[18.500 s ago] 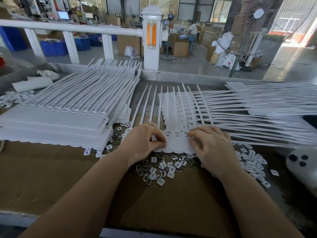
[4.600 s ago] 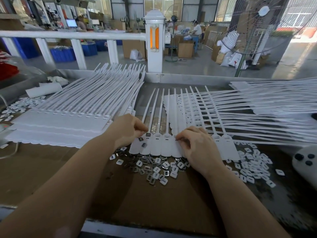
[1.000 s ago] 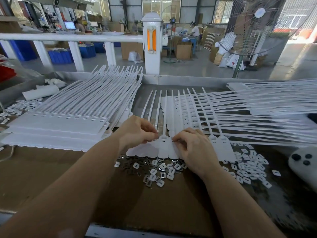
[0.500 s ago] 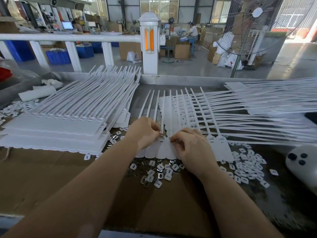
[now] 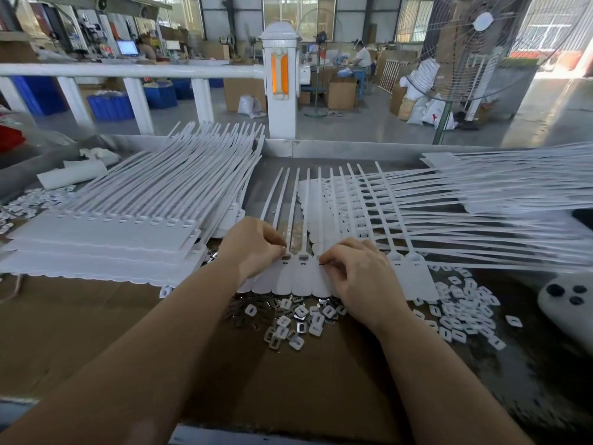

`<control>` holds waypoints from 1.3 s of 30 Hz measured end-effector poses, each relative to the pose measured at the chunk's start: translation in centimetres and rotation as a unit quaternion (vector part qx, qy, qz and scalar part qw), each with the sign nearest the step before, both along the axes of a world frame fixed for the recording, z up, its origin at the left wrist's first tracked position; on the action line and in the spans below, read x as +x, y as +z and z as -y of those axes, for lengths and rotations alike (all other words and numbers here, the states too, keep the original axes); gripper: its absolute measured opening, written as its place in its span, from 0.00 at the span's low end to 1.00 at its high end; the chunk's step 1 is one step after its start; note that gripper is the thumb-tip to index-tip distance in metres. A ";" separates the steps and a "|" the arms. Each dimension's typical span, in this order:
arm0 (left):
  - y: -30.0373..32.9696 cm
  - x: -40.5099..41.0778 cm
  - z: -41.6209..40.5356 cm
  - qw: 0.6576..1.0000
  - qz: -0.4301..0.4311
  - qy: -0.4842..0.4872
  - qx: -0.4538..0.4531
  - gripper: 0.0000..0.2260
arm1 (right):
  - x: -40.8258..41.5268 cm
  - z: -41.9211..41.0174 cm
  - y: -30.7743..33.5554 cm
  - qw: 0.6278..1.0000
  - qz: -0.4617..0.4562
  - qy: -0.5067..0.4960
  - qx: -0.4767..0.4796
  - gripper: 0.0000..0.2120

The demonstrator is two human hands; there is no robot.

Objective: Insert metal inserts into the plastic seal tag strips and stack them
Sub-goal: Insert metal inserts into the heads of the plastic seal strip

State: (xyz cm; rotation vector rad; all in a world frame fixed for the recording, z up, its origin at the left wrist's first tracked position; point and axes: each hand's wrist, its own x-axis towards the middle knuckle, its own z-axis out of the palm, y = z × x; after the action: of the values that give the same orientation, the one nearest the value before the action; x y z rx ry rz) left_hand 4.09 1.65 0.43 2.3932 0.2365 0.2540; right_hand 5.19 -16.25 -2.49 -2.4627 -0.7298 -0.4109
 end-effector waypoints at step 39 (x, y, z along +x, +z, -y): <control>1.9 -3.8 0.9 0.939 -0.133 -0.308 0.076 0.08 | -0.2 0.0 0.2 1.000 -0.001 -0.005 0.001 0.08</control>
State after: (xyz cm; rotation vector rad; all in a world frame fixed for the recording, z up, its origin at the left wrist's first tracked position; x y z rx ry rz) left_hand 0.33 0.74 2.33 2.5132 -0.4278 -0.3555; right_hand 5.01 -16.29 -2.29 -2.4650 -0.7161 -0.4119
